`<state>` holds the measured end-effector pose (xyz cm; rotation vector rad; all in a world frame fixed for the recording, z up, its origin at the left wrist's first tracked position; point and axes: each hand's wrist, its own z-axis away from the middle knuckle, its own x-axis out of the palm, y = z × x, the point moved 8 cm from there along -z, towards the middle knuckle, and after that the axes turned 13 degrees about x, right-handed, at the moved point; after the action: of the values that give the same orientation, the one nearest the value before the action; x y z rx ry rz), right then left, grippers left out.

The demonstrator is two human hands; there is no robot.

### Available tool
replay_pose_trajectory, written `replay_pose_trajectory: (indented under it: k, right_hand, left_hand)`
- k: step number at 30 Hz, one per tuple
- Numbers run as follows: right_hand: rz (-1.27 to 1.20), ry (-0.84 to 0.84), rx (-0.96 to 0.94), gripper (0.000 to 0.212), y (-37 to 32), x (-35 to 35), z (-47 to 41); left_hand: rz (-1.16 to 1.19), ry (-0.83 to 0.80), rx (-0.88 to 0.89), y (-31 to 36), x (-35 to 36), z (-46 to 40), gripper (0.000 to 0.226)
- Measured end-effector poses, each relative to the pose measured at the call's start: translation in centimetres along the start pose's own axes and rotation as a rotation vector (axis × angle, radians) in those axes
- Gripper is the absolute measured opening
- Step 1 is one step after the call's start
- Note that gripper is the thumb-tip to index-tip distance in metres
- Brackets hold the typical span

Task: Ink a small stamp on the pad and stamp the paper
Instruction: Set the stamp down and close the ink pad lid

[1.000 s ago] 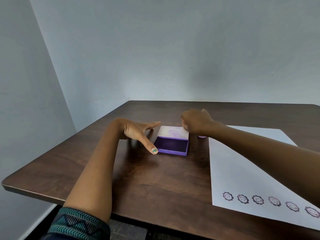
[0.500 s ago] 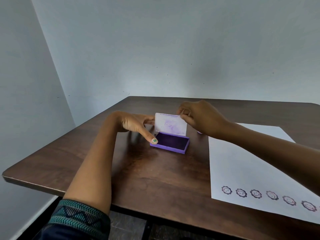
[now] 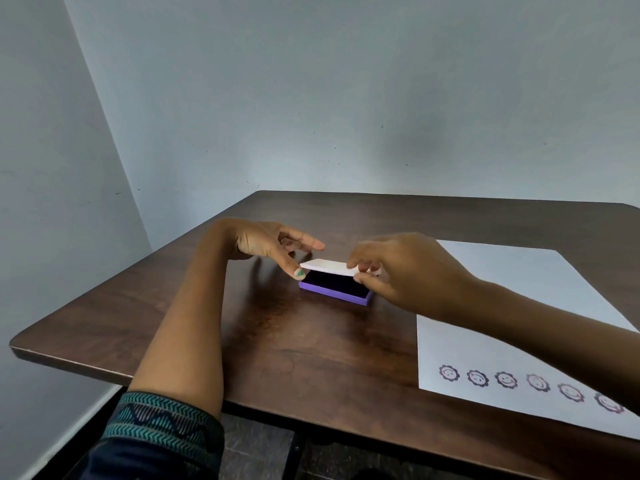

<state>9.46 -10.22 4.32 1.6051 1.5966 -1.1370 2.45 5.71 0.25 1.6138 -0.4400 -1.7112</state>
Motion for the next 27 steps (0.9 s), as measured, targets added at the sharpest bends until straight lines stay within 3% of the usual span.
replay_pose_trajectory:
  k: [6,11,18,27]
  right_hand:
    - [0.008,-0.032,-0.002,0.02,-0.3,1.2,0.9]
    - [-0.129,-0.108,0.099,0.024,0.6,1.1,-0.4]
    - [-0.089,-0.423,0.271,0.058,1.9,3.0,-1.7]
    - [-0.06,-0.506,0.287,0.06,2.1,3.9,-2.7]
  left_hand:
    - [-0.086,-0.065,-0.057,-0.2,0.6,0.0,0.072]
    - [-0.139,-0.056,-0.082,-0.3,0.8,-0.5,0.072]
    - [-0.139,-0.038,-0.088,-0.5,0.6,-0.6,0.064]
    - [-0.191,-0.016,-0.134,-1.0,0.2,-0.5,0.062]
